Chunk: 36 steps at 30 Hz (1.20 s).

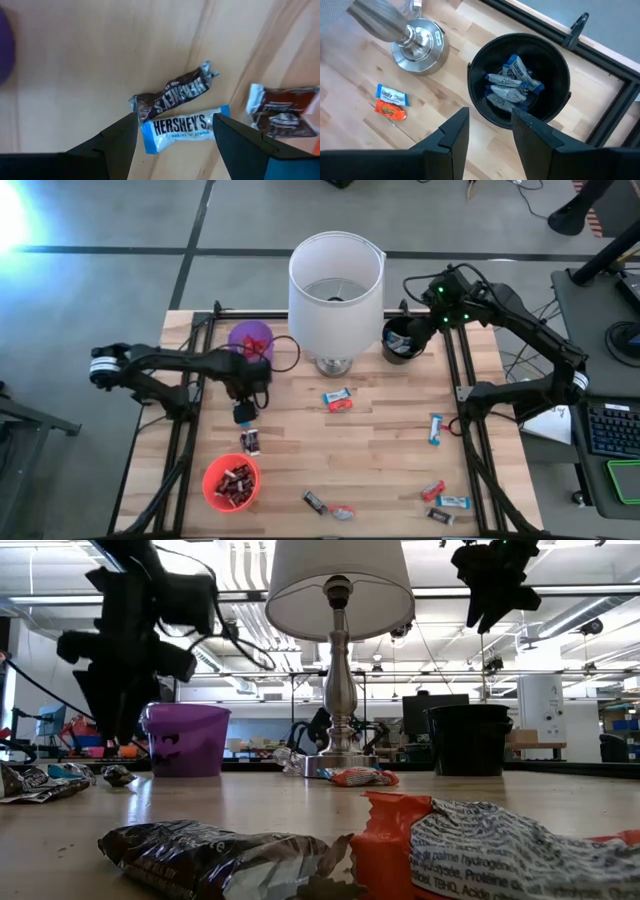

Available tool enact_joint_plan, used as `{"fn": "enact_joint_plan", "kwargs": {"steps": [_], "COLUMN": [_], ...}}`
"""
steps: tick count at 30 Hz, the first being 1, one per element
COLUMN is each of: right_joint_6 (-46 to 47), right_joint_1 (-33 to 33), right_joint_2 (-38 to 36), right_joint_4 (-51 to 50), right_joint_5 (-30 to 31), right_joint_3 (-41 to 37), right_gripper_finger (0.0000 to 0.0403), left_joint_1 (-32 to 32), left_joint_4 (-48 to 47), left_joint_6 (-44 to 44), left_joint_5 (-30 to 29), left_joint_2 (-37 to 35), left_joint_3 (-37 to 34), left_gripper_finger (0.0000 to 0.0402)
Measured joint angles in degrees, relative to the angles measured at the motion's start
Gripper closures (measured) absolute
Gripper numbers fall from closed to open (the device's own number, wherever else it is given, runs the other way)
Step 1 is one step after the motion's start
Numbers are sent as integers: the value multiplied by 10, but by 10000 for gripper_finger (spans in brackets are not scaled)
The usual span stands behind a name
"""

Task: Sort candy
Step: Put the black chocolate into the orange bucket

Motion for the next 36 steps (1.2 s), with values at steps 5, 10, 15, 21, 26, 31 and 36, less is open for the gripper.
{"fn": "enact_joint_plan", "kwargs": {"steps": [5, 10, 15, 21, 26, 31, 36], "right_joint_6": [6, 10, 10, 9, 2, 0, -1], "right_joint_1": [0, 0, 0, 0, 0, 0, 0], "right_joint_2": [0, 0, 0, 0, 0, 0, 0], "right_joint_4": [0, 0, 0, 0, 0, 0, 0], "right_joint_5": [-14, -14, -14, -14, -14, -14, -14], "right_joint_3": [0, 0, 0, 0, 0, 0, 0], "right_gripper_finger": [266, 266, 266, 266, 266, 266, 266], "left_joint_1": [0, 0, 0, 0, 0, 0, 0], "left_joint_4": [0, 0, 8, 24, 47, 58, 64], "left_joint_6": [0, 0, -1, -5, -12, -14, -20], "left_joint_5": [0, 0, 0, 0, 3, 3, 0], "left_joint_2": [46, 77, 99, 116, 118, 132, 162], "left_joint_3": [1, 1, 3, 3, 3, 4, 6], "left_gripper_finger": [162, 162, 162, 162, 162, 162, 162]}}
